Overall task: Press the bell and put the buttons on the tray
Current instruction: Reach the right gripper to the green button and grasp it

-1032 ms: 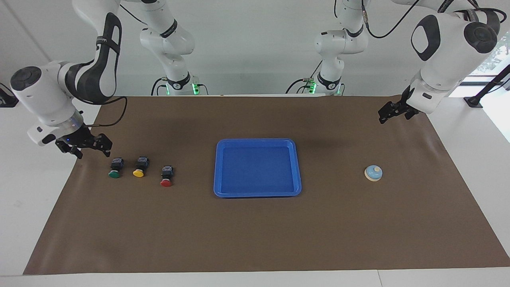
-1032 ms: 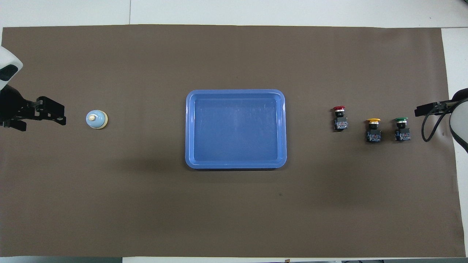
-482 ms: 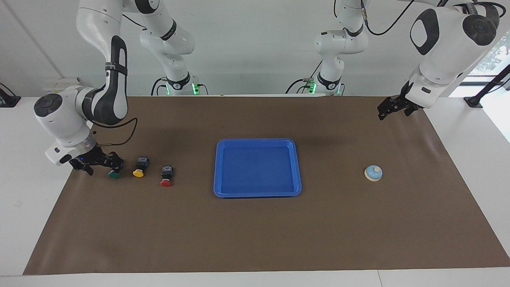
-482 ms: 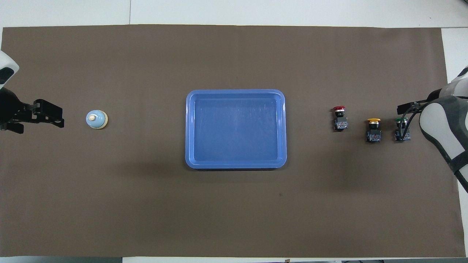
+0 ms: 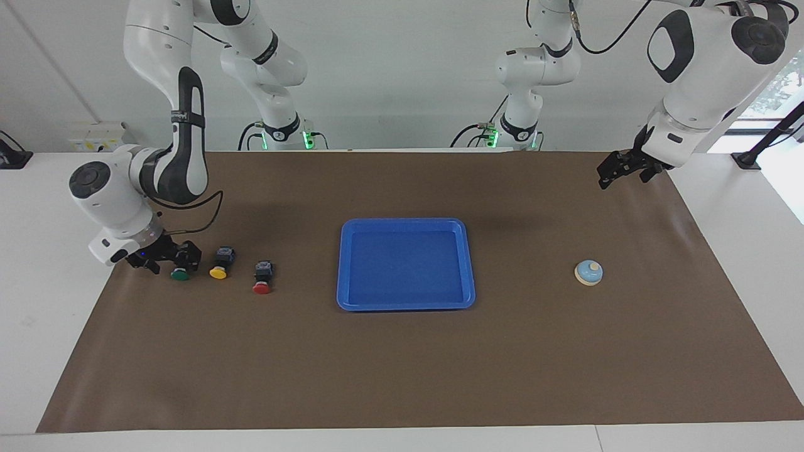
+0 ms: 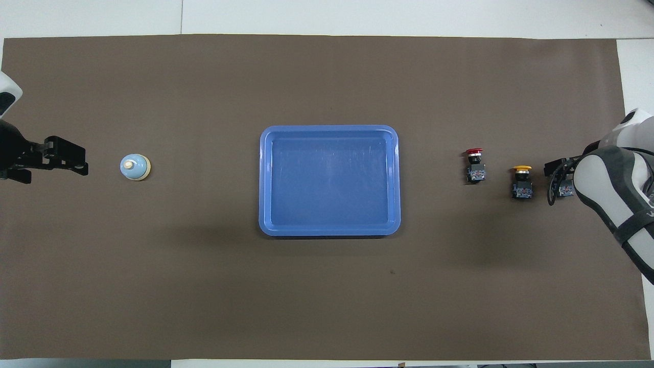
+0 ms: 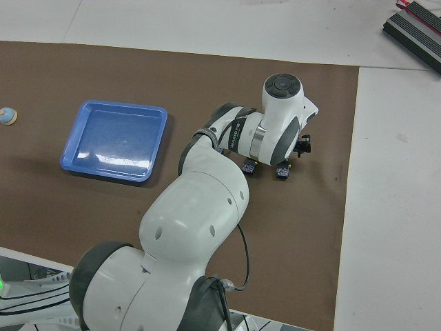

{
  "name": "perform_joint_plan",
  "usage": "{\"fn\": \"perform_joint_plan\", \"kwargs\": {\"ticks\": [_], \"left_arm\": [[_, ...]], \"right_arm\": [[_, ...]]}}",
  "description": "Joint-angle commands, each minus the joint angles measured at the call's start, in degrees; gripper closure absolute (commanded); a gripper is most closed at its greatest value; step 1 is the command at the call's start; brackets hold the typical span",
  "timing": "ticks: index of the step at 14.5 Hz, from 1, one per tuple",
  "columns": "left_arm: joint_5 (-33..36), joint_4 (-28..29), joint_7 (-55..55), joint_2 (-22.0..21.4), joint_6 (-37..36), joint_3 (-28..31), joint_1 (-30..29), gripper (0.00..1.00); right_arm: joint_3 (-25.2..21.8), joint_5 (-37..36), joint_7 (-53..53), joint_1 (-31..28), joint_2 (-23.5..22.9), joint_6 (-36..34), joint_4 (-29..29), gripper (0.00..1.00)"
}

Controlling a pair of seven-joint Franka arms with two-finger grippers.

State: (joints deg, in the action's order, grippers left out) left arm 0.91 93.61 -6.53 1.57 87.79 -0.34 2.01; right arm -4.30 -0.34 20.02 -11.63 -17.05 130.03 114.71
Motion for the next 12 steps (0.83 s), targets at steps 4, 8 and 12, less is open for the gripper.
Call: {"fn": "perform_joint_plan", "kwargs": {"ticks": [4,8,12], "left_arm": [[-0.1,1.7,0.5,-1.5,1.1,0.4,0.1,0.00],[-0.1,1.7,0.5,-1.5,1.1,0.4,-0.1,0.00],[-0.1,1.7,0.5,-1.5,1.1,0.4,-0.1,0.00]], "right_arm": [[0.3,0.3,1.0,-2.1,2.5,2.2,4.9,0.09],[0.3,1.4,0.6,-2.3,2.5,4.9,6.3,0.42],[0.5,1.6,0.3,-1.6,2.5,6.8,6.3,0.93]]}}
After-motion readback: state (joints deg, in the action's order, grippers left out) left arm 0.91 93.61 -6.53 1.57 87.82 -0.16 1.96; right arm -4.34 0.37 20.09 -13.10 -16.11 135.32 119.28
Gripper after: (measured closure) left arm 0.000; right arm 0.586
